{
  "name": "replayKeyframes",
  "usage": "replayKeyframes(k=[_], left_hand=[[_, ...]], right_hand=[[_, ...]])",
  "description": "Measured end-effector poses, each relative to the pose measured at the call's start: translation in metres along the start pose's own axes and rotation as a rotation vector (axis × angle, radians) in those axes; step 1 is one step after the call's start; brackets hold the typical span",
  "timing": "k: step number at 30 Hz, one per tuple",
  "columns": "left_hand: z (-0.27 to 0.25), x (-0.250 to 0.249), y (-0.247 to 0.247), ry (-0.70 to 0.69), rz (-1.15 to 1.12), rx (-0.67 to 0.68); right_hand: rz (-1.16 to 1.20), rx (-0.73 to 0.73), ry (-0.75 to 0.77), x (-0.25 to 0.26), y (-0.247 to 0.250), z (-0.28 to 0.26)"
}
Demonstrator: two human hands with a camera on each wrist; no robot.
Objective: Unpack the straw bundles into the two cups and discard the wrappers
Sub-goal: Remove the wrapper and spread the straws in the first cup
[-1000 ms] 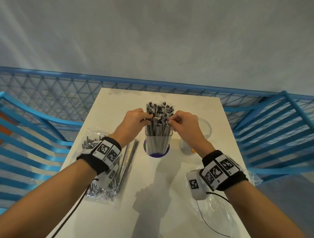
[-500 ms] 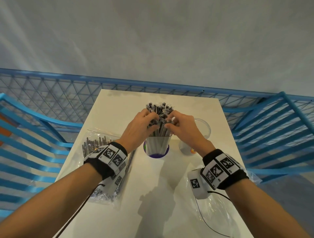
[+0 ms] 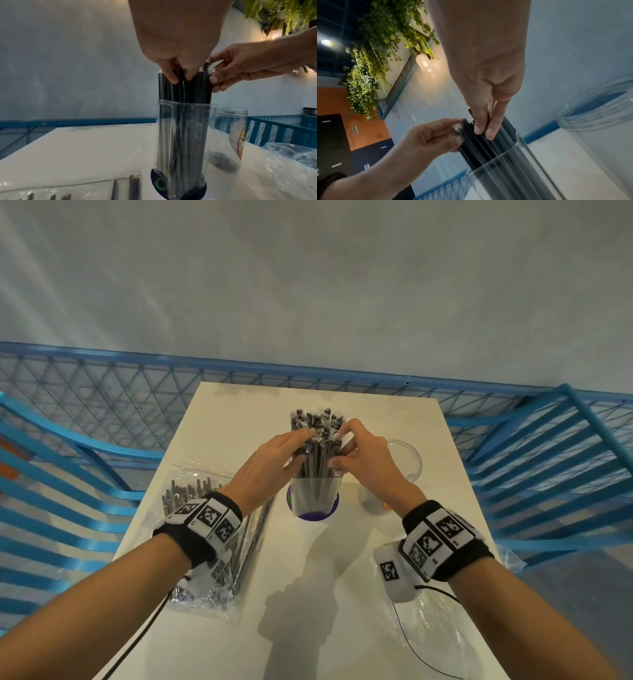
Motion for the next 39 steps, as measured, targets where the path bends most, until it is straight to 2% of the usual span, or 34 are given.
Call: replayKeyframes(k=[2, 6, 9, 12, 15, 17, 21, 24, 28, 32, 34, 37, 39], left_hand=[[-0.004, -0.003, 0.0, -0.068, 0.055, -0.02], [-0.003, -0.007, -0.013, -0.139, 0.396, 0.129], [0.003, -0.004, -0.021, -0.16, 0.546, 0.204], [0.008, -0.007, -0.023, -0.129, 0.592, 0.276], [0.01, -0.011, -0.017, -0.046, 0.519, 0.326], [0.009, -0.016, -0.01, -0.046, 0.451, 0.32], [0.015, -0.023, 0.011, -0.019, 0.132, 0.108], [0.027, -0.016, 0.025, 0.041, 0.074, 0.002], [0.038, -0.004, 0.034, 0.086, 0.071, -0.015], [0.041, 0.004, 0.034, 0.133, 0.026, -0.005], [0.043, 0.007, 0.032, 0.166, -0.017, 0.002], [0.049, 0.011, 0.028, 0.277, -0.075, 0.063], [0.055, 0.013, 0.026, 0.342, -0.128, 0.108]], right_hand=[[-0.037, 0.005, -0.007, 0.0, 0.005, -0.001], [-0.093, 0.031, 0.006, 0.002, 0.011, -0.002], [-0.125, 0.07, 0.007, 0.003, 0.014, -0.004], [-0.128, 0.053, 0.007, -0.002, 0.019, -0.008], [-0.138, 0.012, -0.01, -0.006, 0.026, -0.011], [-0.147, -0.001, 0.03, -0.003, 0.028, -0.014], [-0.21, -0.044, 0.219, 0.011, 0.017, -0.013], [-0.279, -0.035, 0.271, 0.012, 0.005, -0.007], [-0.342, -0.033, 0.226, 0.007, -0.002, -0.004], [-0.289, 0.088, 0.156, 0.019, 0.015, 0.003], [-0.239, 0.041, 0.148, 0.026, 0.028, 0.01], [-0.298, -0.097, 0.103, 0.024, 0.042, 0.031], [-0.354, -0.023, 0.031, 0.019, 0.041, 0.046]])
Point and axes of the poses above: each hand's wrist, its own z-axis towards the middle knuckle, its own y-axis out of the back of the hand, x = y × z, the point moved 2 cm from there along z, towards the middle knuckle, and after that the axes turned 5 degrees about x, right-handed, at the moved point
